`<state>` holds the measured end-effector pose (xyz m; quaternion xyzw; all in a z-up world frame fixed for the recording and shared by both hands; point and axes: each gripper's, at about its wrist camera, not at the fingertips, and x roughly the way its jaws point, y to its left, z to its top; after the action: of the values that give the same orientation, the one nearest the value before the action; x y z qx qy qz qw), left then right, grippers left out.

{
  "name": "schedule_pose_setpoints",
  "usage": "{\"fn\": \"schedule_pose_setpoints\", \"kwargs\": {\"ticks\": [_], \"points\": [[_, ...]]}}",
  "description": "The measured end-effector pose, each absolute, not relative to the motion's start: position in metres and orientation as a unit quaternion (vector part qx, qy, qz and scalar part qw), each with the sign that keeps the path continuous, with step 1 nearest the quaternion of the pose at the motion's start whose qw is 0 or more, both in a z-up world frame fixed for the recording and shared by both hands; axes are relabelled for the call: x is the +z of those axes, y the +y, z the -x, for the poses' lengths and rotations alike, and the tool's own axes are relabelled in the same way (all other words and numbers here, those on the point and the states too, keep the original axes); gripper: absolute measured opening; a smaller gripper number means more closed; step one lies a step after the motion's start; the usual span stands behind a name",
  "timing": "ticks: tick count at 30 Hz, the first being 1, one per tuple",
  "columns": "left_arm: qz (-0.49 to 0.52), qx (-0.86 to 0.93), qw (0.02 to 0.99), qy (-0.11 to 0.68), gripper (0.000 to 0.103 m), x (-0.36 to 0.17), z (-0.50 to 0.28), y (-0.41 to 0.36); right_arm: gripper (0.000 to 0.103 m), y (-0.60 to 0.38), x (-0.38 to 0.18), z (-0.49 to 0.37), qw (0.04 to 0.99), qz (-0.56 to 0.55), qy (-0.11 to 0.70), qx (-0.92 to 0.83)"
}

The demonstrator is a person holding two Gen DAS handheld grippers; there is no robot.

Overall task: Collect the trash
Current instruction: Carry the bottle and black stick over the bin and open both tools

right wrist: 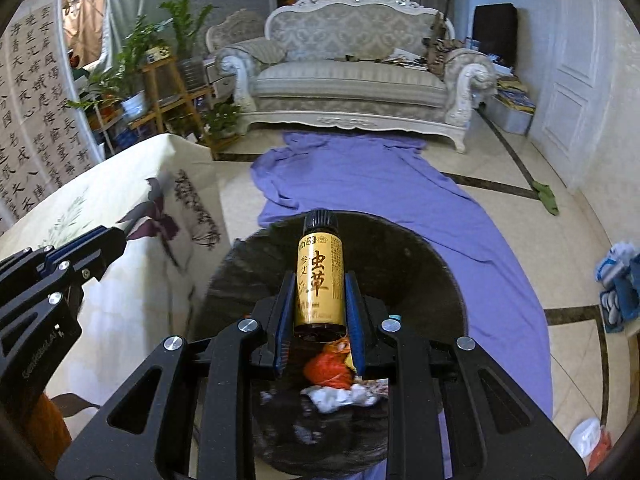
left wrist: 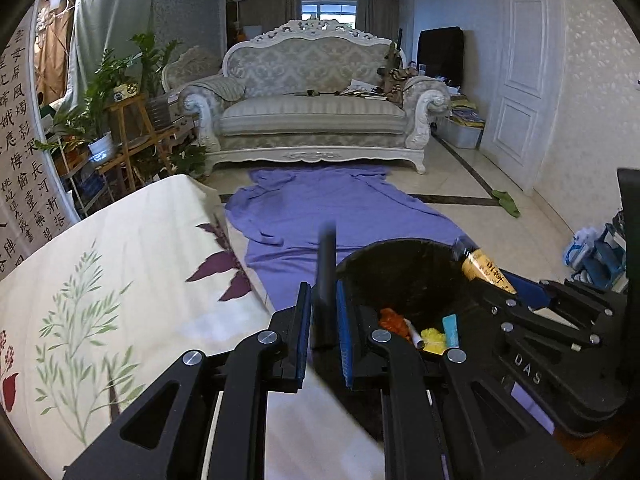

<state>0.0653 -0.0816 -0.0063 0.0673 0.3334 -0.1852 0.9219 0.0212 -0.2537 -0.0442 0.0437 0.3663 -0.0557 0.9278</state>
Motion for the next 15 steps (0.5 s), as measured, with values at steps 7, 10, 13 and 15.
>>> {"fn": "schedule_pose_setpoints", "kwargs": {"ticks": [7, 10, 13, 15], "points": [[-0.071, -0.172, 0.925, 0.33, 0.059, -0.009, -0.069, -0.088, 0.04, -0.274, -0.051, -0.018, 0.928, -0.06, 0.36, -0.081], [-0.07, -0.165, 0.929, 0.325, 0.065, -0.008, -0.065, -0.086, 0.044, -0.278, -0.05, -0.016, 0.928, -0.063, 0.357, -0.086], [-0.068, -0.157, 0.932, 0.32, 0.072, -0.005, -0.062, -0.084, 0.048, -0.279, -0.047, -0.014, 0.929, -0.064, 0.352, -0.09], [-0.066, -0.158, 0.932, 0.319, 0.072, -0.004, -0.059, -0.084, 0.049, -0.279, -0.046, -0.011, 0.93, -0.064, 0.35, -0.091]]}}
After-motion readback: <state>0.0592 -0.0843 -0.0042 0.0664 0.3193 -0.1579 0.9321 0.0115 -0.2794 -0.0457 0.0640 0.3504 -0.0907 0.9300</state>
